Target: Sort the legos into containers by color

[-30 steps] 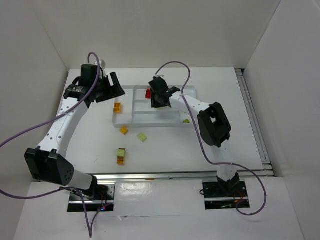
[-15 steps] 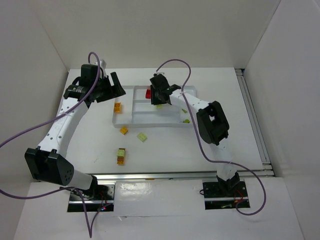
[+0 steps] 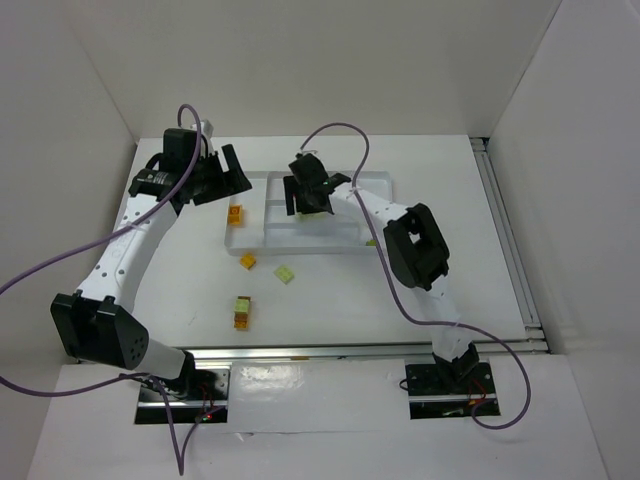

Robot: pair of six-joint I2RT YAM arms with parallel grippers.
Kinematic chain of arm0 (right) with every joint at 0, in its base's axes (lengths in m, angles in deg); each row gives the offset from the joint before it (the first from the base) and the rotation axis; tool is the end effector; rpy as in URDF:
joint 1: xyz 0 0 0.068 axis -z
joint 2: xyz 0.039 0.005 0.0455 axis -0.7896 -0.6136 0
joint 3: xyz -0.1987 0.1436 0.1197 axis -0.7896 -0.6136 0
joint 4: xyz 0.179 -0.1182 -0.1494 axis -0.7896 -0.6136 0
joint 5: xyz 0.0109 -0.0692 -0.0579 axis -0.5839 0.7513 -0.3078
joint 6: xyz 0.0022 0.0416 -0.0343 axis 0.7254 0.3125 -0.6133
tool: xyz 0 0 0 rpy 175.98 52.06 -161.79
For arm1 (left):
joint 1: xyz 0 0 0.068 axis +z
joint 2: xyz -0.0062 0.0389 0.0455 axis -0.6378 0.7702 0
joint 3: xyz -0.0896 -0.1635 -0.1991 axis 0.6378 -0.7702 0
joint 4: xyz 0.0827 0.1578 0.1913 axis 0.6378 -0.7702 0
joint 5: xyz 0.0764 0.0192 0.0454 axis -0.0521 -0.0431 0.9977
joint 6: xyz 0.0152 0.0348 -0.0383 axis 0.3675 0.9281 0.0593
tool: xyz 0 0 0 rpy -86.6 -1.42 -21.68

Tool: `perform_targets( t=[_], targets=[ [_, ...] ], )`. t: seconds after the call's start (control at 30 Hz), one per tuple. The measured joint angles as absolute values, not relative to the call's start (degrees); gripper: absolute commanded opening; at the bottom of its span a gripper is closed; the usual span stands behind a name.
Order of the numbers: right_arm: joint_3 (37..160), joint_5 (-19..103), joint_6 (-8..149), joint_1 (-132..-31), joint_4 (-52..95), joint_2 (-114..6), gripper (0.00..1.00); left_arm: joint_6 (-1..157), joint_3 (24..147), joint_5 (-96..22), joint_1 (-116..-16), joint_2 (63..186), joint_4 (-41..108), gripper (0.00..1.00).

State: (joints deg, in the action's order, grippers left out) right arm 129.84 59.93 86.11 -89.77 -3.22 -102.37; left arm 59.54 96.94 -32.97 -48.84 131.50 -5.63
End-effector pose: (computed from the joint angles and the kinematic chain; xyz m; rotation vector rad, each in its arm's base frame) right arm 0.4075 0.3063 0.1981 -0.2424 2.3949 0.2787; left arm 0.3133 -0.0535 0.3747 -0.3632 2.2117 -0.4591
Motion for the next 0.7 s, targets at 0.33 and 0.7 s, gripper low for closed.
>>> perform_targets(
  t=[0.33, 0.7],
  targets=[
    [99.5, 63.7, 84.6, -99.7, 0.8, -75.2, 0.77, 59.6, 97.0, -30.5, -48.5, 131.5, -5.8, 0.89],
    [93.1, 60.5, 80.7, -110.3, 6.6, -77.8, 0.82, 59.6, 97.0, -29.5, -47.8, 131.5, -5.8, 0.89]
  ],
)
